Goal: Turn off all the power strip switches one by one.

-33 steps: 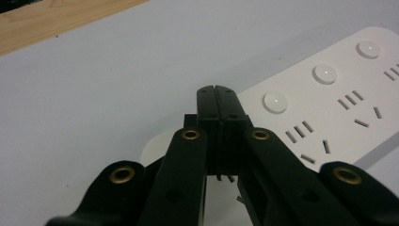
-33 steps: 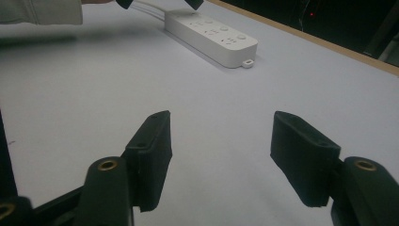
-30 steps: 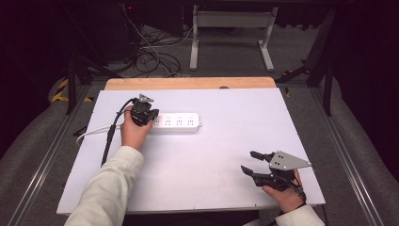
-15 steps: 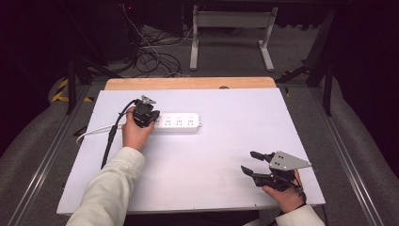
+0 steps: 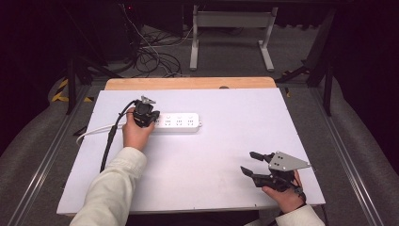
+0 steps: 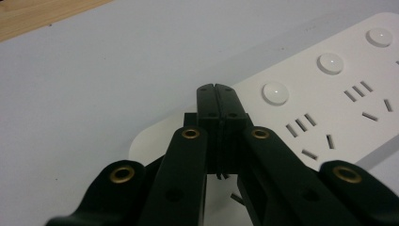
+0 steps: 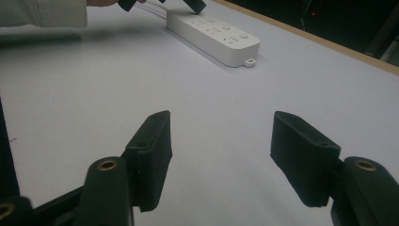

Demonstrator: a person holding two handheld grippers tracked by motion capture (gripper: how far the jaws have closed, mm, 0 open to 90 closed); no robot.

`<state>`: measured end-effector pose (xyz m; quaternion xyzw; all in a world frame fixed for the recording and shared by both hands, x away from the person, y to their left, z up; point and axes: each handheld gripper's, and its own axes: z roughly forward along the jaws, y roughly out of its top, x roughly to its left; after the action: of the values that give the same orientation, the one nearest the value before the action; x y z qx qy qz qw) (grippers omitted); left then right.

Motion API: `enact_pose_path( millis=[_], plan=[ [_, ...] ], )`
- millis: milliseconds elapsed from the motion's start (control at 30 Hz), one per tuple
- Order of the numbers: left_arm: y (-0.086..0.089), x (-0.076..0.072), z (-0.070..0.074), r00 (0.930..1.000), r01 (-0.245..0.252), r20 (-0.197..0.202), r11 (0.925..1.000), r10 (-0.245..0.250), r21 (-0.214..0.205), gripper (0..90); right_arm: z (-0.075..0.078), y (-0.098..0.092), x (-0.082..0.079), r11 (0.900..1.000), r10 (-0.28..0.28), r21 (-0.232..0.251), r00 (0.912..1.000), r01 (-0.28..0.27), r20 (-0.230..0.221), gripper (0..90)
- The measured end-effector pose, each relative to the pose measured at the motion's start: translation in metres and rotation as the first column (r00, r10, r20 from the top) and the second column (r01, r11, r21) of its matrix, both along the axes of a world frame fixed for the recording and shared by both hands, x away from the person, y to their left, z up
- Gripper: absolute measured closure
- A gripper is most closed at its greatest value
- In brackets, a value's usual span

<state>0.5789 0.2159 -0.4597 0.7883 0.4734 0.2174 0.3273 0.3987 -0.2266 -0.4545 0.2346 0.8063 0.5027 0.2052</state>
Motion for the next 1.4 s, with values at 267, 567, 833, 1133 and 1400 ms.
enact_pose_path(
  millis=[267,567,833,1133,1400],
  plan=[
    [0.000,0.001,-0.001,0.9999,-0.009,-0.007,0.9999,0.009,-0.013,90.0,-0.001,0.001,0.000,1.0000,0.003,-0.003,1.0000,-0.003,-0.006,39.4],
    [-0.008,-0.004,0.010,0.9994,0.007,0.033,0.9995,-0.006,-0.030,90.0,0.000,-0.001,0.001,1.0000,-0.001,0.003,1.0000,0.001,-0.002,39.4],
    [-0.017,-0.006,0.018,0.9984,0.035,0.048,0.9953,-0.031,-0.090,90.0,0.000,0.000,0.000,1.0000,0.003,-0.001,1.0000,-0.003,0.000,39.4],
    [-0.024,-0.001,0.010,0.9984,0.051,0.030,0.9934,-0.048,-0.103,90.0,0.000,-0.001,0.000,1.0000,0.004,0.005,1.0000,-0.004,0.002,39.4],
    [-0.029,0.001,0.003,0.9979,0.062,0.020,0.9937,-0.061,-0.093,90.0,0.000,0.000,0.000,1.0000,0.005,0.004,1.0000,-0.005,-0.003,39.4]
  ],
)
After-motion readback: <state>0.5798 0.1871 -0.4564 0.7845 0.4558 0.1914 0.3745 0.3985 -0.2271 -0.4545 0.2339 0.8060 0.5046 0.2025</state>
